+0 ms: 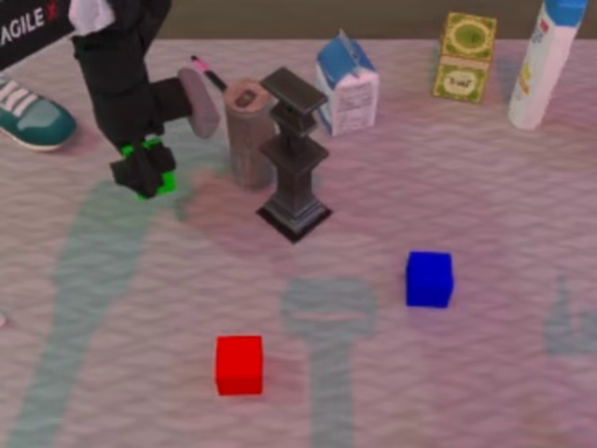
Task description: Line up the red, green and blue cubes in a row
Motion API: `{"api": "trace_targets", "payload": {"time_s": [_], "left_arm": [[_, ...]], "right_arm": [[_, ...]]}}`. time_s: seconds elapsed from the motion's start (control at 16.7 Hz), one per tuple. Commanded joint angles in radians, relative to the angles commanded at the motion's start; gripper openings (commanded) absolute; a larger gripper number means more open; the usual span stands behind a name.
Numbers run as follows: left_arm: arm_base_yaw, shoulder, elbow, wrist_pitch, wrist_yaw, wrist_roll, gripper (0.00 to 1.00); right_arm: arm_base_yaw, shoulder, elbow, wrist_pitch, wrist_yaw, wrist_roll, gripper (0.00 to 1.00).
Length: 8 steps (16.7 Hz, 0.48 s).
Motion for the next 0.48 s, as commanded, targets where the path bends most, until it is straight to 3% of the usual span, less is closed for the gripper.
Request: {"api": "trace_targets", "payload": {"time_s": [0.48], "left_arm": [[-0.017,-0.024,0.019,-0.037,-0.001,-0.007,0.0]], "right_arm": [[0.0,0.0,0.0,0.0,0.0,0.0,1.0]]}}
